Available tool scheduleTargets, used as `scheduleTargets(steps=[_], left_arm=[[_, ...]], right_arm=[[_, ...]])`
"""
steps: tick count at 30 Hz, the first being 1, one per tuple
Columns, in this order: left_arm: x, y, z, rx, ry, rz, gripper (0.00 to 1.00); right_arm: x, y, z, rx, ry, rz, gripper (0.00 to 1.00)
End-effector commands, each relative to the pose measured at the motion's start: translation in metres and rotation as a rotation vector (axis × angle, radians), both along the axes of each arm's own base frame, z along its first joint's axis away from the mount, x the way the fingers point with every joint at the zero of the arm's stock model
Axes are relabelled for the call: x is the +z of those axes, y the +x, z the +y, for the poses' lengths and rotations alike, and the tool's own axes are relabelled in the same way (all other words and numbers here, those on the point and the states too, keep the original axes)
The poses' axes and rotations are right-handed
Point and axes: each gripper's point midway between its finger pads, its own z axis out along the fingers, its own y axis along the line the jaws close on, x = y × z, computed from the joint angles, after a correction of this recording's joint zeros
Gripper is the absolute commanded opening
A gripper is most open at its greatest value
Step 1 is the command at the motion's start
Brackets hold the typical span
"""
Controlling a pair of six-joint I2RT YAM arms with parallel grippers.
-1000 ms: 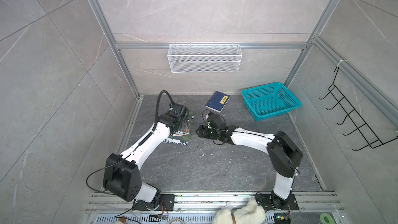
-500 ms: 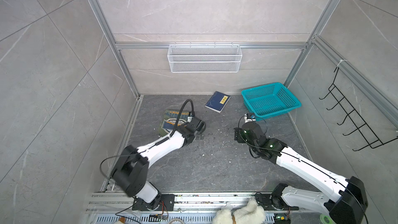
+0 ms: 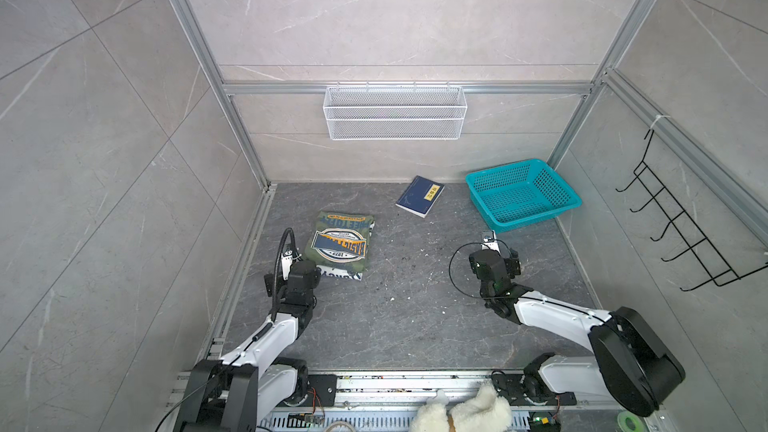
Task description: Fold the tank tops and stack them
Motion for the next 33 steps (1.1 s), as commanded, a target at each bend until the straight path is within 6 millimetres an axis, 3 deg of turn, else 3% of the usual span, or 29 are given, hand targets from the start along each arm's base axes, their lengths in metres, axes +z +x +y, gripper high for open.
scheduleTargets(steps=[1,3,6,8,13,14,22,33], left_arm=[[0.041,0.039,-0.024,-0.160,-0.012,-0.199,1.00],[0.045,0.045,-0.026,-0.188,-0.017,-0.257,1.00],[0.031,0.059,-0.042,-0.312,-0.029,-0.243,1.00],[0.026,0.064,-0.039,-0.300,-0.024,-0.261,1.00],[0.012,0.075,-0.029,-0.282,-0.083,-0.214,1.00],[0.010,0.075,-0.028,-0.275,-0.100,-0.187,1.00],[0.007,0.076,-0.010,-0.183,-0.118,-0.171,1.00],[0.008,0.076,-0.010,-0.183,-0.117,-0.173,1.00]], right_arm=[[0.016,0.017,0.007,0.086,0.095,-0.153,0.91],[0.011,0.021,0.006,0.122,0.115,-0.138,0.91],[0.001,0.032,-0.008,0.129,0.186,-0.149,0.91],[-0.008,0.033,-0.011,0.153,0.267,-0.081,0.90],[-0.019,0.035,-0.025,0.142,0.336,-0.098,0.92],[-0.020,0.034,-0.026,0.142,0.335,-0.099,0.99],[-0.018,0.035,-0.026,0.141,0.331,-0.110,0.99],[-0.018,0.036,-0.026,0.141,0.332,-0.114,0.99]])
